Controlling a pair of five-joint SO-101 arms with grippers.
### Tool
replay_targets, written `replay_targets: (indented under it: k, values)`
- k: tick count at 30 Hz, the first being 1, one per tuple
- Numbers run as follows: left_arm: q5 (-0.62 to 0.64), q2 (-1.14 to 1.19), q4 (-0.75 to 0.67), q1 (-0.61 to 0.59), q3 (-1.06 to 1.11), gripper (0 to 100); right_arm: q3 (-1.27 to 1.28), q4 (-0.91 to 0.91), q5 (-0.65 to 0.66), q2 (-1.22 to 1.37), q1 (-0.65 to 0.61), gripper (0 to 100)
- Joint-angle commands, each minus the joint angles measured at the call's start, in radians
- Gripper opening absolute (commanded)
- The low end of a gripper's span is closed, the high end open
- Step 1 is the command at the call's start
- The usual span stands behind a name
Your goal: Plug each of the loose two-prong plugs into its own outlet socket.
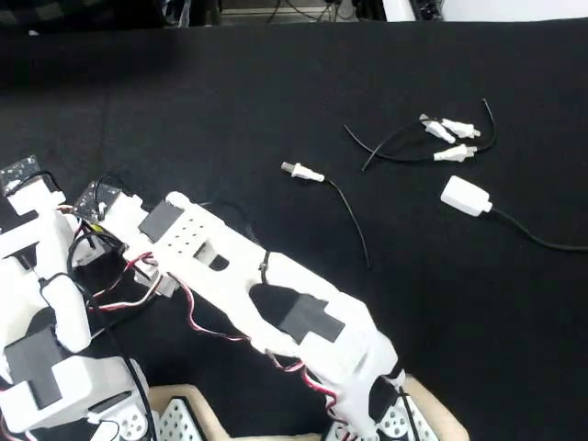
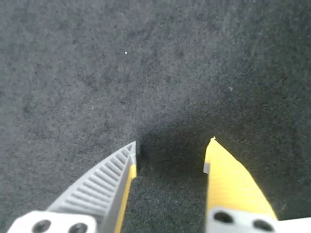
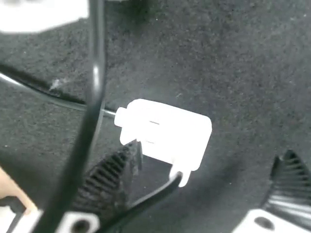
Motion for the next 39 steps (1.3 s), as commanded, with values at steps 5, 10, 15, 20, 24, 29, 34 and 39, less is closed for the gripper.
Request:
replay_targets:
  k: [5, 10, 15, 20, 24, 29, 34, 39]
  values:
    - [0.011, -0.018, -0.012, 0.012, -0.002, 23, -0.051, 0.005, 0.005, 0.016, -0.008, 31.5]
    - [0.011, -0.018, -0.012, 0.010, -0.002, 23, -0.054, 0.000, 0.003, 0.070, 0.020, 16.2]
    - [0.011, -0.018, -0.012, 0.010, -0.002, 23, -0.119, 0.008, -0.023, 0.120, 0.040, 12.4]
    - [0.011, -0.018, -0.012, 0.010, -0.002, 23, -0.162, 0.008, -0.072, 0.147, 0.081, 8.6]
    - [0.011, -0.018, -0.012, 0.010, -0.002, 23, -0.202, 0.008, -0.072, 0.156, 0.130, 1.1]
    - [0.011, -0.018, -0.012, 0.010, -0.002, 23, -0.254, 0.008, -0.066, 0.156, 0.190, 1.2]
    - [0.011, -0.018, -0.012, 0.010, -0.002, 23, -0.312, 0.005, -0.064, 0.156, 0.259, 1.2]
    - [0.011, -0.018, -0.012, 0.010, -0.002, 23, -0.421, -0.002, -0.017, 0.156, 0.347, 1.2]
